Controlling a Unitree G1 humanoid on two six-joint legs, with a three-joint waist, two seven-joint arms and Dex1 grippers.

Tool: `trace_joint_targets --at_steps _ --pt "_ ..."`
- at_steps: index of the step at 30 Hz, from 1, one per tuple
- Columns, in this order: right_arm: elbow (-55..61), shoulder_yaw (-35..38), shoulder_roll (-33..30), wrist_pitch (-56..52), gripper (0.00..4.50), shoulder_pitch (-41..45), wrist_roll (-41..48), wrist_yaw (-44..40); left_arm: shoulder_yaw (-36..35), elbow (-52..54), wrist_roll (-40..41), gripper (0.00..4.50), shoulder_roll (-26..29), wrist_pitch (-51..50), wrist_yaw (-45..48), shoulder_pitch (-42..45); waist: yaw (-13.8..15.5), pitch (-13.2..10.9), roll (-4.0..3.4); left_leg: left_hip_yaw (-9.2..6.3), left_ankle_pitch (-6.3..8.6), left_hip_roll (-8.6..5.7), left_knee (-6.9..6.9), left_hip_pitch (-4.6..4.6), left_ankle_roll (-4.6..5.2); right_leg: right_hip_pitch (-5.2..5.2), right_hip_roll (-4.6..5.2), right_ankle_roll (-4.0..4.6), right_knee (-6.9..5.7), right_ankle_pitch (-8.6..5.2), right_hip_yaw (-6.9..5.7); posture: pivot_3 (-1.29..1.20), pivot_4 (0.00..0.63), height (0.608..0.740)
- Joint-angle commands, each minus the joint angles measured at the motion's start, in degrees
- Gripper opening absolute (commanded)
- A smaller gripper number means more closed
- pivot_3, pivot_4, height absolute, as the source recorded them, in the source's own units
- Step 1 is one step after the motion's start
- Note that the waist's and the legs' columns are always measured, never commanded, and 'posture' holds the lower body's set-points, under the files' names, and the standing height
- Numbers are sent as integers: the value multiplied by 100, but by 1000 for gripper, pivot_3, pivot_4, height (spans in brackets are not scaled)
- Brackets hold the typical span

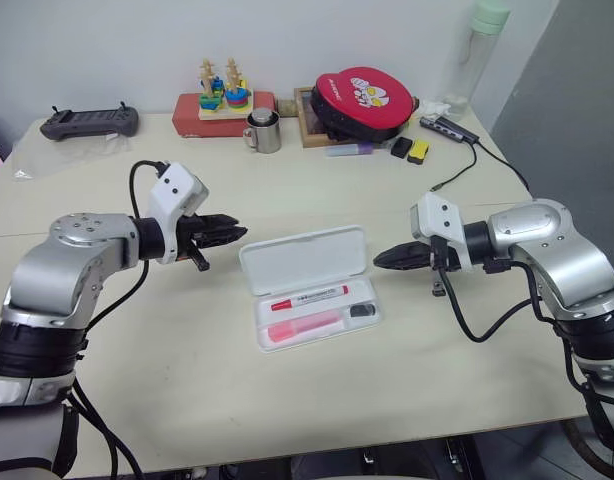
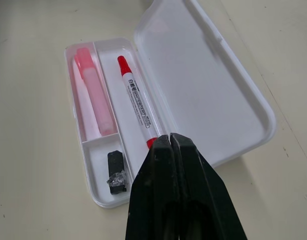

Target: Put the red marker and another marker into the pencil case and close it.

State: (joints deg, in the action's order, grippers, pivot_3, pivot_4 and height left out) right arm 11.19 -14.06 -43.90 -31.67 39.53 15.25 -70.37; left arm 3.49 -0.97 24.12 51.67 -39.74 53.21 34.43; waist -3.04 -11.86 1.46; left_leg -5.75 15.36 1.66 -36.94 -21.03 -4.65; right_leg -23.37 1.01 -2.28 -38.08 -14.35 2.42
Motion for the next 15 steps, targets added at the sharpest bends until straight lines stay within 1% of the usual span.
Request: trace_joint_targets --at_steps 1,5,9,11,15 --pt "201 167 -69 7 0 76 90 -5 211 -356 -274 956 -103 271 308 357 0 0 0 0 0 0 0 0 0 0 0 0 0 0 0 0 150 740" --pt "225 165 -76 0 0 65 96 1 345 -628 -452 956 -206 408 508 572 -1 0 0 0 0 0 0 -3 0 -1 0 3 1 2 0 0 150 740" --pt "241 165 -83 12 0 57 94 1 564 -1103 -560 956 -407 466 952 958 0 0 0 -2 0 0 0 -6 0 -5 0 2 -1 1 -3 0 150 740" --pt "243 165 -79 5 0 68 91 12 683 -1043 -589 956 -380 479 1278 965 -3 0 0 -1 0 0 -1 -8 0 -5 0 3 1 2 -1 0 150 740" --pt "302 184 -115 -26 0 72 119 -9 759 -917 -618 956 -325 404 1608 928 -16 0 0 -1 0 0 0 -12 0 -13 0 4 -2 2 -1 0 150 740"
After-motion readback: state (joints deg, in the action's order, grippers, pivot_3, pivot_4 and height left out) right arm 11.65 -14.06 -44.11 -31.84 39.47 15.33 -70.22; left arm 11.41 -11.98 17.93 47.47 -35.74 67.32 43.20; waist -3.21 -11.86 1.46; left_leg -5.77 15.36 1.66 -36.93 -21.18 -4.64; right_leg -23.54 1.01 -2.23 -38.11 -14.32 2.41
